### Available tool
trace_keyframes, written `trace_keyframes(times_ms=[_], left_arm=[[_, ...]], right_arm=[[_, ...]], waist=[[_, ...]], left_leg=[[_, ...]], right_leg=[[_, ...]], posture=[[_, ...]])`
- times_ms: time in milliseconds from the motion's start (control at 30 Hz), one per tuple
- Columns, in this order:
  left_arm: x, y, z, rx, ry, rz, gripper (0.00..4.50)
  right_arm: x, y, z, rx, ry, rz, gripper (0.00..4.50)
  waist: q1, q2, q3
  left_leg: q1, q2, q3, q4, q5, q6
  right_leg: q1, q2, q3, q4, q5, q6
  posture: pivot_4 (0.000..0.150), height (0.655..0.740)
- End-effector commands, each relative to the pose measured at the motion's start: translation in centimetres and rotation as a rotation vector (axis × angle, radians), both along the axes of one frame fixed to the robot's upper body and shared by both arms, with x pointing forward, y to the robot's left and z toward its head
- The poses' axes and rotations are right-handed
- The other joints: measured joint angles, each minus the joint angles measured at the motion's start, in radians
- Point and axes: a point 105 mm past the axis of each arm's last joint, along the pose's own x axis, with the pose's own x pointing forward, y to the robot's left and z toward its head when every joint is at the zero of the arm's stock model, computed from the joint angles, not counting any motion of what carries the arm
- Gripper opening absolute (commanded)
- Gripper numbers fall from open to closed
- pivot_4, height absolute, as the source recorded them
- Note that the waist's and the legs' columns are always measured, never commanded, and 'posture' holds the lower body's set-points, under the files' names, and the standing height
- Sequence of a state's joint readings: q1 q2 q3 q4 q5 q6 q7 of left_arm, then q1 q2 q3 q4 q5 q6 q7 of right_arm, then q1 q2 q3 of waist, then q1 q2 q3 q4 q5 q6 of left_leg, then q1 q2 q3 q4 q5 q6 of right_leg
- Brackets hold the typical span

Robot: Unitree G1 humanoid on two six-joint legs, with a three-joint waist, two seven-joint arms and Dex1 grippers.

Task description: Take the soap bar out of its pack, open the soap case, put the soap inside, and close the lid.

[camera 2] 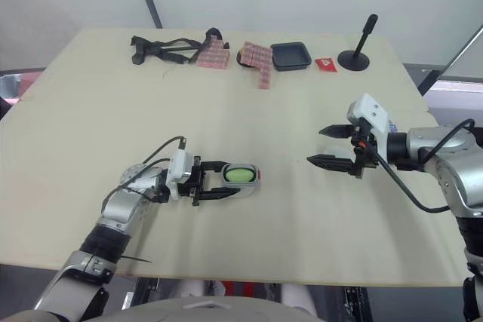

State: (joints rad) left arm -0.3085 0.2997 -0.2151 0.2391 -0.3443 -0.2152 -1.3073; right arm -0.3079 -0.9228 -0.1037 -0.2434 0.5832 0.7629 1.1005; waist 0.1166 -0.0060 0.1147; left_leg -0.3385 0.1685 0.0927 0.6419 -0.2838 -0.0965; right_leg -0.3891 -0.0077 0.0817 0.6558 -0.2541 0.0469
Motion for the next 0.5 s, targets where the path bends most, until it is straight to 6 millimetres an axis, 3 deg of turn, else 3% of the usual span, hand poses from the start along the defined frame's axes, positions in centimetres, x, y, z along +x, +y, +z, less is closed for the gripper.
trace_keyframes(times_ms=[33, 500], left_arm=[[0.25, 0.15, 0.81, -0.023, -0.025, 0.007, 2.21], [0.25, 0.15, 0.81, -0.023, -0.025, 0.007, 2.21]], right_arm=[[-0.02, -0.16, 1.08, 0.005, -0.036, 0.001, 4.45], [-0.02, -0.16, 1.08, 0.005, -0.036, 0.001, 4.45]], waist=[[0.001, 0.000, 0.000], [0.002, 0.000, 0.000]], left_leg=[[0.000, 0.000, 0.000, 0.000, 0.000, 0.000], [0.000, 0.000, 0.000, 0.000, 0.000, 0.000]], right_leg=[[0.000, 0.000, 0.000, 0.000, 0.000, 0.000], [0.000, 0.000, 0.000, 0.000, 0.000, 0.000]], posture=[[0.150, 0.7400], [0.150, 0.7400]])
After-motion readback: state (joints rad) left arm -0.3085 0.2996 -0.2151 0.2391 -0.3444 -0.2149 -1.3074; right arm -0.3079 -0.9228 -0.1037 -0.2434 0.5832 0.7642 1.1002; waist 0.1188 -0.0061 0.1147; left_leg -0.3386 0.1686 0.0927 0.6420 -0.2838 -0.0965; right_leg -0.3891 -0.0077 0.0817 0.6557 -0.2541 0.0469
